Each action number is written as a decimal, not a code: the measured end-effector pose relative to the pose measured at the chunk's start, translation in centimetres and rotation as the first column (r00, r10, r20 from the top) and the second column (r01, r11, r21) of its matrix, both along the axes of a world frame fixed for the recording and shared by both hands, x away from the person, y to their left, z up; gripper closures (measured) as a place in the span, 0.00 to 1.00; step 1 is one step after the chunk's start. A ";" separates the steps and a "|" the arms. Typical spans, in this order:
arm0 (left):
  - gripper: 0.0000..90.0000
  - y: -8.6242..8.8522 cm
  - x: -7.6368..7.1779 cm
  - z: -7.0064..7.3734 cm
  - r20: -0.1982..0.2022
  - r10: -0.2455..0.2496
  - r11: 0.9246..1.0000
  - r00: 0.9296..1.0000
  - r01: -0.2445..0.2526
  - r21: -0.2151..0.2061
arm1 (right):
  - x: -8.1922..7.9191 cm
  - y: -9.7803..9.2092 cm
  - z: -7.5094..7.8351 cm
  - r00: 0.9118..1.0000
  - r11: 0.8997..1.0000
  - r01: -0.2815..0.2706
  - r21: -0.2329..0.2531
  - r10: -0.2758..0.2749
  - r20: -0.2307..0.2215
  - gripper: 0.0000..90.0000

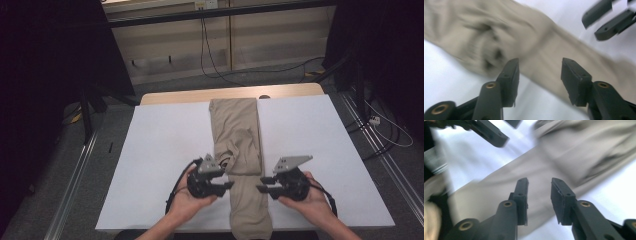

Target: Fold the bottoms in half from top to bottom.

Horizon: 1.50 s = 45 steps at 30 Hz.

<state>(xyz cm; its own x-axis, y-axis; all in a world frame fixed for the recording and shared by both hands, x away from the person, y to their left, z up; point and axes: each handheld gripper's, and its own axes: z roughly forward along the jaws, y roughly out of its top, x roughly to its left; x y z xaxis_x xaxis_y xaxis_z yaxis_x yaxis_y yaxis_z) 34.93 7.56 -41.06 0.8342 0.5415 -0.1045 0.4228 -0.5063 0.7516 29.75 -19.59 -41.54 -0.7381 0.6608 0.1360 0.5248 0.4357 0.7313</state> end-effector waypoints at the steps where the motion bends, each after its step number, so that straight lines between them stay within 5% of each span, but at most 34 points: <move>1: 0.57 0.0 0.8 0.1 0.010 0.011 1.000 1.000 -0.011 -0.005 | 1.0 -0.2 0.2 1.000 1.000 0.017 -0.002 -0.017 0.013 0.79; 4: 0.60 -0.6 3.9 0.1 -0.015 0.079 0.996 0.997 -0.080 -0.044 | 4.0 -0.4 0.5 0.998 0.998 0.059 0.002 -0.059 0.028 0.84; 6: 0.58 -1.6 5.7 -0.2 -0.004 0.101 0.995 0.995 -0.101 -0.010 | 6.7 -0.2 0.4 0.994 0.995 0.102 -0.019 -0.101 0.037 0.86; 10: 0.51 -3.1 8.7 -1.2 -0.035 0.120 0.992 0.992 -0.121 -0.031 | 11.1 0.2 -0.3 0.987 0.987 0.159 -0.010 -0.159 -0.004 0.80; 16: 0.43 -4.3 10.0 -2.4 -0.057 0.134 0.991 0.989 -0.136 -0.019 | 14.2 0.8 -1.6 0.976 0.976 0.217 -0.032 -0.218 -0.014 0.67; 18: 0.43 -4.5 10.3 -2.8 -0.049 0.151 0.988 0.987 -0.152 -0.002 | 14.8 0.7 -2.1 0.976 0.976 0.216 -0.001 -0.216 -0.022 0.66; 20: 0.52 -4.6 10.7 -3.3 -0.100 0.150 0.988 0.984 -0.151 -0.009 | 15.2 0.9 -2.6 0.975 0.976 0.220 0.011 -0.219 -0.037 0.67; 25: 0.93 -4.0 10.4 -2.9 -0.123 0.138 0.988 0.983 -0.145 -0.044 | 15.2 1.3 -3.2 0.980 0.982 0.191 -0.010 -0.191 -0.053 1.00; 33: 0.93 -2.9 7.8 0.7 -0.058 0.072 0.991 0.996 -0.078 -0.110 | 12.9 0.1 0.6 0.987 0.978 0.161 0.136 -0.162 -0.001 1.00; 40: 0.99 -2.3 4.8 2.3 -0.030 0.016 0.988 0.999 -0.021 -0.155 | 9.7 -0.4 2.5 0.994 0.975 0.099 0.199 -0.105 0.019 1.00; 45: 0.99 -1.5 0.8 3.1 0.000 -0.061 0.988 0.998 0.060 -0.142 | 6.0 -1.1 2.7 0.998 0.975 0.061 0.212 -0.065 0.010 1.00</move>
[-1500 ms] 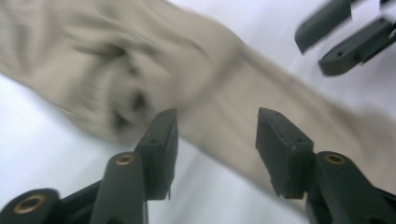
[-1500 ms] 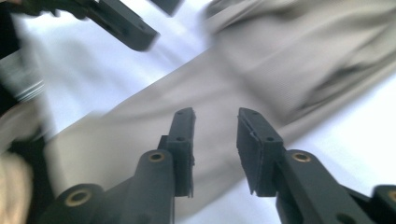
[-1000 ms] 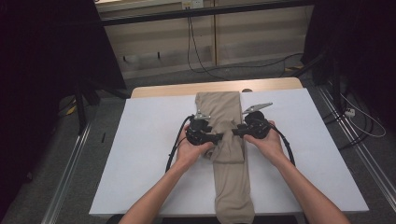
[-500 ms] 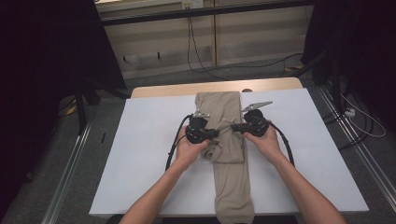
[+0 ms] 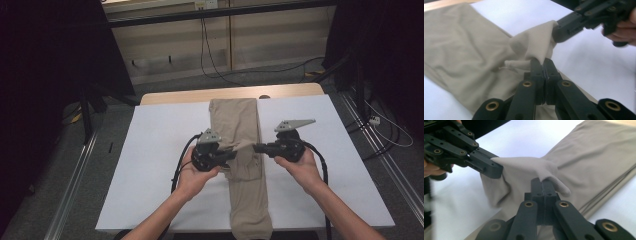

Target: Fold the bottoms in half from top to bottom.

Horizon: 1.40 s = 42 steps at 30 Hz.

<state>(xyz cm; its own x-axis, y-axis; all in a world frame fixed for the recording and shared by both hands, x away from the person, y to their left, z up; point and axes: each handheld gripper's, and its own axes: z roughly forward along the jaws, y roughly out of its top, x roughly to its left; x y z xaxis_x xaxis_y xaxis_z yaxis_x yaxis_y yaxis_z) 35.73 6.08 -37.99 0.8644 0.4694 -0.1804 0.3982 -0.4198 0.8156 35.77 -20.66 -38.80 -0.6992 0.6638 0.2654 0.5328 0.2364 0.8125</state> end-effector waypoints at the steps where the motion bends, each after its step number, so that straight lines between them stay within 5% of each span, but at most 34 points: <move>1: 0.99 0.1 -1.0 0.1 0.005 -0.022 1.000 1.000 0.022 -0.002 | -0.9 -0.2 0.0 1.000 1.000 -0.012 0.000 0.012 -0.003 1.00; 9: 0.97 0.3 -7.7 -2.4 -0.015 -0.149 0.987 0.989 0.149 0.067 | -8.9 -1.3 -0.6 0.995 0.994 -0.102 -0.031 0.101 -0.021 1.00; 15: 0.78 0.7 -9.6 -4.4 -0.104 -0.235 0.959 0.966 0.248 0.137 | -12.9 -0.9 -2.9 0.981 0.977 -0.175 -0.119 0.162 -0.107 0.93; 17: 0.75 1.0 -9.8 -4.4 -0.098 -0.239 0.960 0.966 0.250 0.125 | -13.2 -1.1 -3.0 0.982 0.981 -0.168 -0.099 0.158 -0.104 0.84; 21: 0.72 0.4 -7.7 -3.8 -0.061 -0.168 0.979 0.984 0.173 0.104 | -11.6 -1.1 -2.2 0.994 0.988 -0.100 -0.119 0.094 -0.050 0.78; 23: 0.71 -0.6 -6.0 -3.9 -0.050 -0.133 0.983 0.990 0.138 0.121 | -9.9 -1.2 -2.5 0.997 0.985 -0.062 -0.162 0.054 -0.054 0.77; 25: 0.66 -1.8 -4.5 -4.5 -0.089 -0.105 0.986 0.990 0.116 0.122 | -8.4 -1.1 -3.7 0.994 0.978 -0.061 -0.198 0.042 -0.096 0.72; 28: 0.54 -3.8 -3.7 -5.9 -0.079 -0.112 0.972 0.991 0.126 0.197 | -7.9 -0.7 -5.4 0.984 0.975 -0.099 -0.201 0.066 -0.165 0.65; 29: 0.54 -4.2 -3.7 -6.4 -0.094 -0.120 0.967 0.988 0.137 0.214 | -8.1 -0.5 -5.6 0.986 0.965 -0.099 -0.243 0.061 -0.158 0.64; 30: 0.53 -4.3 -3.9 -6.6 -0.067 -0.123 0.969 0.990 0.134 0.209 | -8.5 -0.3 -5.7 0.990 0.961 -0.091 -0.262 0.058 -0.130 0.63; 31: 0.62 -4.2 -4.2 -6.4 -0.067 -0.166 0.961 0.984 0.176 0.215 | -8.7 -0.1 -5.7 0.991 0.959 -0.085 -0.271 0.053 -0.124 0.64; 32: 0.86 -4.0 -4.4 -6.1 -0.089 -0.204 0.954 0.975 0.218 0.205 | -8.9 -0.1 -5.6 0.990 0.958 -0.095 -0.272 0.061 -0.129 0.78; 34: 0.96 -3.4 -5.4 -5.7 -0.093 -0.232 0.948 0.968 0.246 0.203 | -9.3 -0.1 -5.5 0.983 0.964 -0.138 -0.229 0.104 -0.152 0.96; 36: 0.97 -2.7 -6.6 -5.2 -0.085 -0.262 0.943 0.961 0.274 0.191 | -10.1 -0.1 -4.9 0.980 0.964 -0.161 -0.212 0.131 -0.146 0.98; 38: 0.97 -1.9 -7.7 -4.6 -0.074 -0.282 0.945 0.957 0.290 0.151 | -10.9 -0.2 -4.2 0.977 0.972 -0.180 -0.152 0.158 -0.142 0.98; 42: 0.97 -0.2 -10.4 -3.7 -0.076 -0.329 0.935 0.941 0.336 0.112 | -13.1 0.2 -3.2 0.965 0.963 -0.241 -0.118 0.225 -0.136 0.98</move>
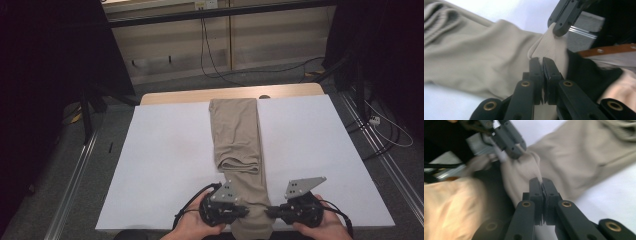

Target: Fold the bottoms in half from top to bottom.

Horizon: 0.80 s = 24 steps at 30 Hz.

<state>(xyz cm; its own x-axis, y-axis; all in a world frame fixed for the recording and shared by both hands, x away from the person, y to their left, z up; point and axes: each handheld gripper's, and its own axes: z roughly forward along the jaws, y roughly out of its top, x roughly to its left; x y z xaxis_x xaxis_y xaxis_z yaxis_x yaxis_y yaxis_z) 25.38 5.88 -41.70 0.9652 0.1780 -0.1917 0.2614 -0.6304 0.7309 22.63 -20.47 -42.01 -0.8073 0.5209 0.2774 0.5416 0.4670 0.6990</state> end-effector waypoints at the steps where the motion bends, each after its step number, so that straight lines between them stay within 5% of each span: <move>1: 0.97 0.4 -0.9 0.0 -0.006 -0.023 1.000 1.000 0.023 0.003 | -0.7 0.1 0.1 1.000 1.000 -0.015 0.005 0.015 -0.004 0.98; 5: 0.94 1.6 -3.7 -0.6 -0.025 -0.051 0.999 0.998 0.051 0.013 | -3.1 0.9 0.1 0.997 0.998 -0.070 0.009 0.070 -0.041 0.91; 8: 0.61 2.5 -3.3 0.0 -0.022 0.016 0.999 1.000 -0.016 -0.038 | -3.2 1.0 0.8 0.999 0.998 -0.051 0.029 0.051 0.008 0.72; 9: 0.59 2.8 -2.8 0.4 -0.005 0.037 0.998 0.999 -0.037 -0.054 | -2.8 0.9 1.1 0.999 0.999 -0.040 0.035 0.038 0.036 0.68; 12: 0.58 3.3 -0.1 1.0 0.013 0.155 0.986 0.988 -0.154 -0.061 | -0.2 0.6 1.8 0.996 0.999 0.016 0.035 -0.019 0.093 0.66; 13: 0.56 3.4 1.1 0.9 0.042 0.198 0.979 0.979 -0.196 -0.050 | 1.0 0.5 1.7 0.994 0.999 0.034 0.028 -0.037 0.101 0.66; 15: 0.52 3.6 4.1 0.3 0.034 0.261 0.965 0.965 -0.260 -0.035 | 3.6 0.7 1.4 0.987 0.997 0.072 -0.038 -0.065 0.146 0.64; 19: 0.47 3.5 9.3 -0.5 0.054 0.367 0.930 0.929 -0.366 -0.031 | 8.6 1.3 0.7 0.977 0.991 0.116 -0.072 -0.101 0.186 0.60; 21: 0.40 3.0 11.1 -0.6 0.090 0.388 0.921 0.917 -0.388 -0.020 | 10.6 2.0 0.4 0.966 0.984 0.132 -0.122 -0.101 0.237 0.55; 22: 0.40 2.7 11.8 -0.7 0.091 0.399 0.917 0.912 -0.399 -0.025 | 11.6 2.4 0.3 0.964 0.982 0.134 -0.130 -0.099 0.248 0.53; 24: 0.38 2.1 12.9 -0.7 0.110 0.375 0.927 0.921 -0.375 -0.015 | 13.2 2.9 -0.2 0.968 0.985 0.119 -0.123 -0.087 0.237 0.52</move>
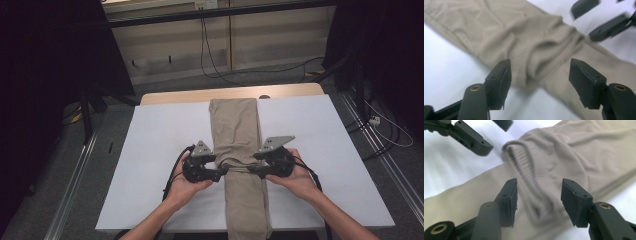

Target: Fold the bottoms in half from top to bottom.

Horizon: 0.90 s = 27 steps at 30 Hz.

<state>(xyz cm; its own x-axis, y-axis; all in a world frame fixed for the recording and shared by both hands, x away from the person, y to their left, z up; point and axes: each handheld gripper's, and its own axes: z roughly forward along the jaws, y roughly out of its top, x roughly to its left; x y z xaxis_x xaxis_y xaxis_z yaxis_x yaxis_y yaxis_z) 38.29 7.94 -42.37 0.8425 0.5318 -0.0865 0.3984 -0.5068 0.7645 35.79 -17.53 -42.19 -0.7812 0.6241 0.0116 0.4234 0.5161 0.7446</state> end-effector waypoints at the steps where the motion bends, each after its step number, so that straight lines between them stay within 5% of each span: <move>1: 0.38 -0.3 0.3 -0.1 0.029 0.007 1.000 1.000 -0.007 0.020 | 0.5 0.3 -0.3 1.000 1.000 -0.009 -0.024 0.009 0.009 0.52; 3: 0.39 -0.6 1.1 -0.5 0.002 -0.012 1.000 1.000 0.012 0.003 | 1.2 0.5 -1.1 0.999 0.999 -0.033 -0.029 0.033 -0.023 0.52; 6: 0.45 -0.9 1.6 -1.5 -0.018 -0.033 0.998 0.999 0.034 0.059 | 1.0 0.5 -1.7 0.999 0.995 -0.035 -0.095 0.034 -0.015 0.58; 9: 0.51 -0.8 1.8 -2.0 -0.022 -0.045 0.997 0.999 0.046 0.069 | 1.0 -0.1 -1.8 0.999 0.996 -0.039 -0.085 0.038 -0.017 0.67; 13: 0.77 -0.6 2.1 -1.8 -0.032 -0.037 0.999 0.999 0.037 0.026 | 1.1 -0.3 -2.1 0.999 0.995 -0.036 -0.093 0.036 0.000 0.82; 18: 0.92 -0.6 1.6 -0.9 -0.049 -0.017 1.000 0.999 0.016 -0.013 | 1.3 -0.7 -1.6 1.000 0.998 -0.006 -0.061 0.006 -0.005 0.94; 23: 0.94 0.5 -2.1 2.1 -0.058 -0.072 0.994 0.996 0.067 -0.082 | -0.9 -1.9 1.1 0.999 0.999 -0.020 0.025 0.020 -0.025 0.94; 27: 0.94 0.8 -6.7 3.0 -0.059 -0.138 0.988 0.989 0.134 -0.070 | -5.2 -2.4 2.5 0.996 0.995 -0.064 0.076 0.069 -0.062 0.94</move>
